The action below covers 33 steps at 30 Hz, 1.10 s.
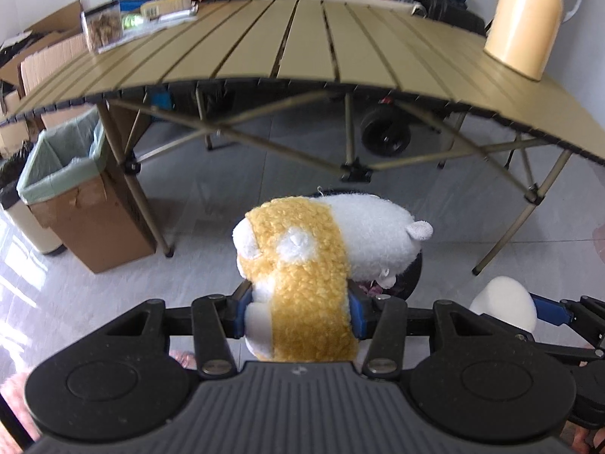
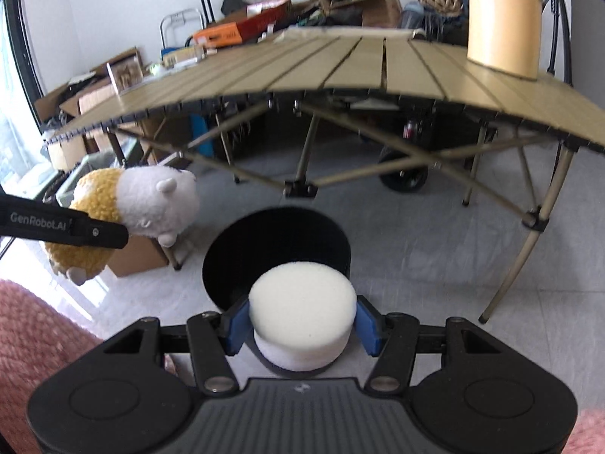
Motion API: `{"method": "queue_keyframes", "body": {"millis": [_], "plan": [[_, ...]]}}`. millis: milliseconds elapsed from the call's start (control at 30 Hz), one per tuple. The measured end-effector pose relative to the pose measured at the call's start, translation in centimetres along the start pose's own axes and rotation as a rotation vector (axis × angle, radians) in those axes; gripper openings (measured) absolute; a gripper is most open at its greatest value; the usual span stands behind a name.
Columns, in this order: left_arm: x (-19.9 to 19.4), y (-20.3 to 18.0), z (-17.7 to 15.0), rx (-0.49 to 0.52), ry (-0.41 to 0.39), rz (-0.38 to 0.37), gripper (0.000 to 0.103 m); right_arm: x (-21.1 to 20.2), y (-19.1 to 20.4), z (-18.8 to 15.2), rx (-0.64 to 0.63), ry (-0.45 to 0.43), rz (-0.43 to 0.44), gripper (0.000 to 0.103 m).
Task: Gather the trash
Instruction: 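Carry the plush and sponge off the table over the black bin with both tools, then lower the right tool into the bin and open it to drop the sponge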
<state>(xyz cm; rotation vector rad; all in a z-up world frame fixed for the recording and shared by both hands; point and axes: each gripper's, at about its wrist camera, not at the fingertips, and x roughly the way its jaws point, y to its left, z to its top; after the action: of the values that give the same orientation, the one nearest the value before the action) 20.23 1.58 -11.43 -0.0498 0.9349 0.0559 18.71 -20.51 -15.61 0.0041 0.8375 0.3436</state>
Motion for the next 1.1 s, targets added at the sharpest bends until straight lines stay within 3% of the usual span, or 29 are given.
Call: {"method": "queue_keyframes", "body": {"millis": [433, 800, 1100], "plan": [[6.3, 2.6, -1.0, -0.102, 0.135, 0.030, 0.049, 4.4, -0.1, -0.5, -0.013, 0.115, -0.001, 0.056], [9.9, 5.5, 0.0, -0.190, 0.174, 0.046, 0.049, 9.3, 0.9, 2.6, -0.049, 0.151, 0.019, 0.056], [11.3, 7.2, 1.7, -0.245, 0.160, 0.069, 0.049, 13.2, 2.4, 6.2, -0.077, 0.146, 0.050, 0.056]]}}
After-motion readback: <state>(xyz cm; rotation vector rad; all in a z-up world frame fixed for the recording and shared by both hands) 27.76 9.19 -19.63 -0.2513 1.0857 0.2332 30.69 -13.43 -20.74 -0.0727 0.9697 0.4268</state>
